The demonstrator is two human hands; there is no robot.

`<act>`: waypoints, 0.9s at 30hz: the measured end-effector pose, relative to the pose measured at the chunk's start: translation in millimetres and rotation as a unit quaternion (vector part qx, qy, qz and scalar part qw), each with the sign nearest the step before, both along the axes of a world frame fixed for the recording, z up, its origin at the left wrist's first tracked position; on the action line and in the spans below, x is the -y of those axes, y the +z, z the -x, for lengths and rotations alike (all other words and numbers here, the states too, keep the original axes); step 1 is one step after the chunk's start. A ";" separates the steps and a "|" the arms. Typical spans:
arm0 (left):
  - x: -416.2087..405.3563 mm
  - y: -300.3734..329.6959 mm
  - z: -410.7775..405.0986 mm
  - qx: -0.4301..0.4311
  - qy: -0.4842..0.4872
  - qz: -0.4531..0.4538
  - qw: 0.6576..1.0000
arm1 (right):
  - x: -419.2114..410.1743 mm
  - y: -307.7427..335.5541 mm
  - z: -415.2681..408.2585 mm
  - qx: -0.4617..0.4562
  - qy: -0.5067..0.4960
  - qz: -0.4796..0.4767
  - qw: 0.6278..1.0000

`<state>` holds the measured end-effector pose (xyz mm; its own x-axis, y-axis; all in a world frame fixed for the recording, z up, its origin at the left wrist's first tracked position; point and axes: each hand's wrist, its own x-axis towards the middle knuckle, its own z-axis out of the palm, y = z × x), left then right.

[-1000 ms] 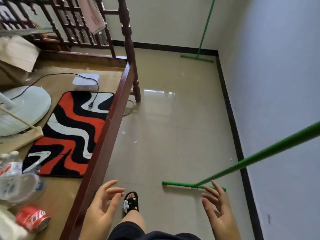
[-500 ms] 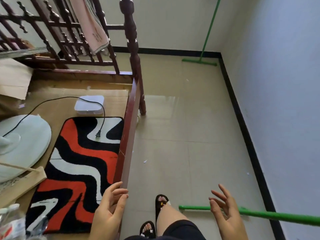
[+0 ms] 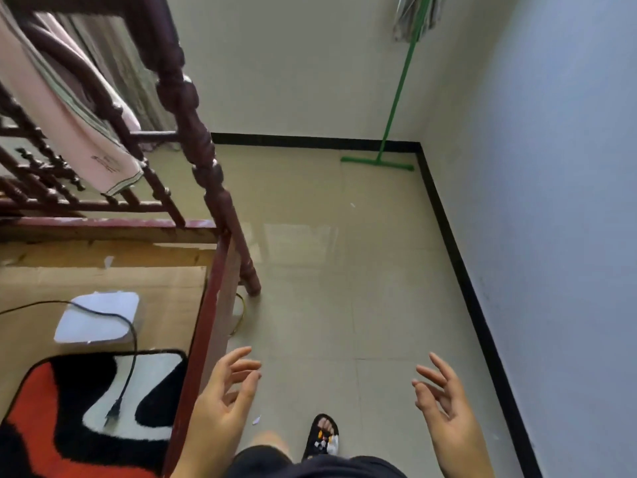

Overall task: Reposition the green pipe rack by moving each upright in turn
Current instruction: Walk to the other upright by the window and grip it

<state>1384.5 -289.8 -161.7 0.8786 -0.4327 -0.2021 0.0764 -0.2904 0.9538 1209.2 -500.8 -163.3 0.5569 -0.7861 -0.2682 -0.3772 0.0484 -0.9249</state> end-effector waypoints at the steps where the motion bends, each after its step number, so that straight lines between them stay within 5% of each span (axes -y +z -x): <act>1: 14.2 0.6 -13.7 -0.003 -0.004 -0.001 1.000 | 13.5 -1.2 -15.3 -0.002 0.010 -0.004 1.000; 27: 410.9 -2.2 -514.8 0.051 -0.041 0.015 0.998 | 397.1 -19.8 -495.9 0.064 -0.035 0.016 0.997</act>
